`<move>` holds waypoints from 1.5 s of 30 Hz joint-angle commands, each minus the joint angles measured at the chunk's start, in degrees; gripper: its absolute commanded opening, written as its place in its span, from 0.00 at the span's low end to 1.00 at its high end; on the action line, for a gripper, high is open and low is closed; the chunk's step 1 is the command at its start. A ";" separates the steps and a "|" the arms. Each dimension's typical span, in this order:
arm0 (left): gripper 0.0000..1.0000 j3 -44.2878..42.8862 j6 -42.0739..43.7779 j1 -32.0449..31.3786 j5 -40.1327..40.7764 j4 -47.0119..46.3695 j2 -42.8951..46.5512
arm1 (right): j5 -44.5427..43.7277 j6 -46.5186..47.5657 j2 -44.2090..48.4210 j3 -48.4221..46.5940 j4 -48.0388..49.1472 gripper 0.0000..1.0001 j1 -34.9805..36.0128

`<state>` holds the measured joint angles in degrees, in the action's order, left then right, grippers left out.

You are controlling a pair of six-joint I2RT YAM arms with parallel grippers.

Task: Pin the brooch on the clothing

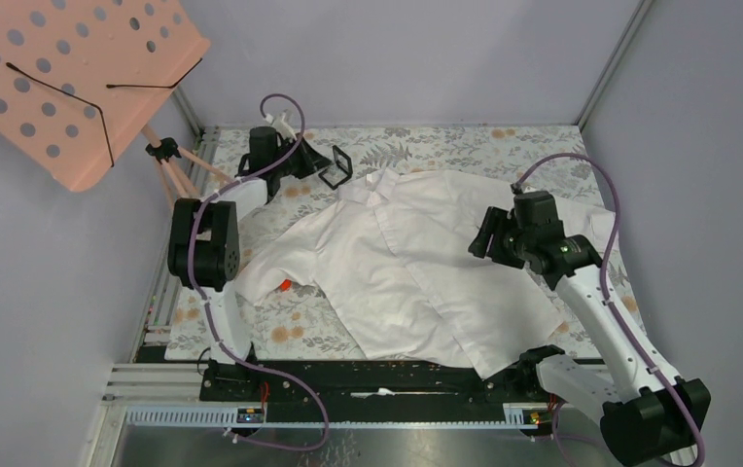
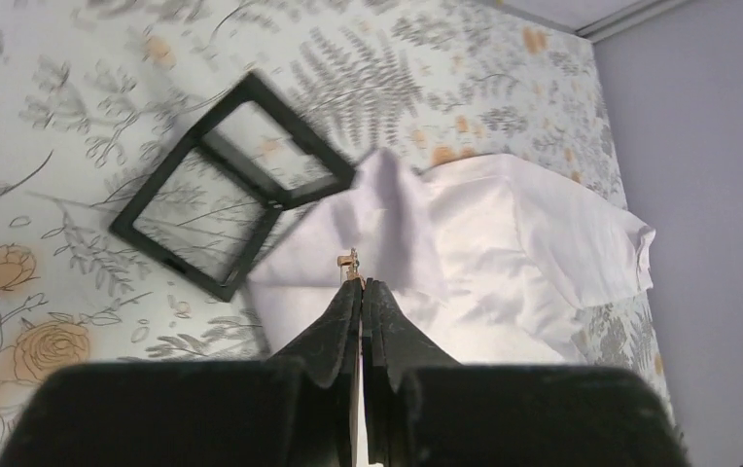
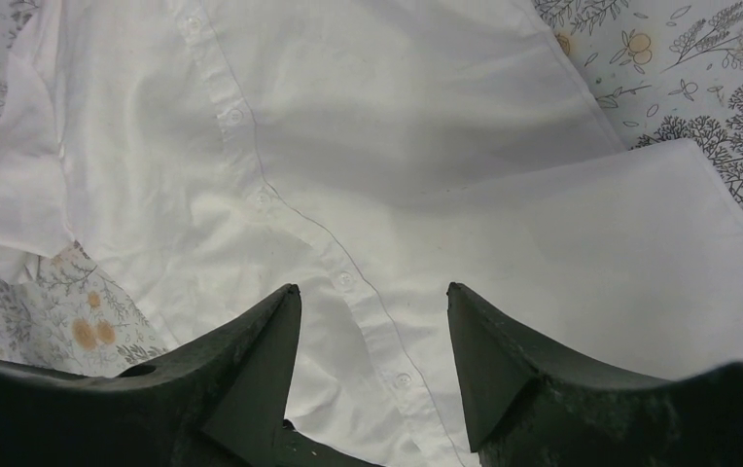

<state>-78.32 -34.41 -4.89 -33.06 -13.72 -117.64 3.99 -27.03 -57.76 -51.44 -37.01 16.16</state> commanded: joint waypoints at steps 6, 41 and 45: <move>0.00 10.95 10.54 -8.11 5.61 -4.43 23.27 | 6.19 1.65 4.55 -0.57 3.15 0.69 -0.02; 0.00 32.85 -27.31 -25.70 -16.29 -30.43 45.87 | 44.00 -16.82 5.40 -2.07 36.00 0.62 2.58; 0.00 30.60 -22.82 -25.70 -16.06 -21.54 47.82 | 45.36 -19.22 3.68 -2.58 40.95 0.61 5.01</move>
<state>-44.12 -64.42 -30.37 -48.27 -45.17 -72.29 46.44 -43.18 -53.19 -52.51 -3.75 18.81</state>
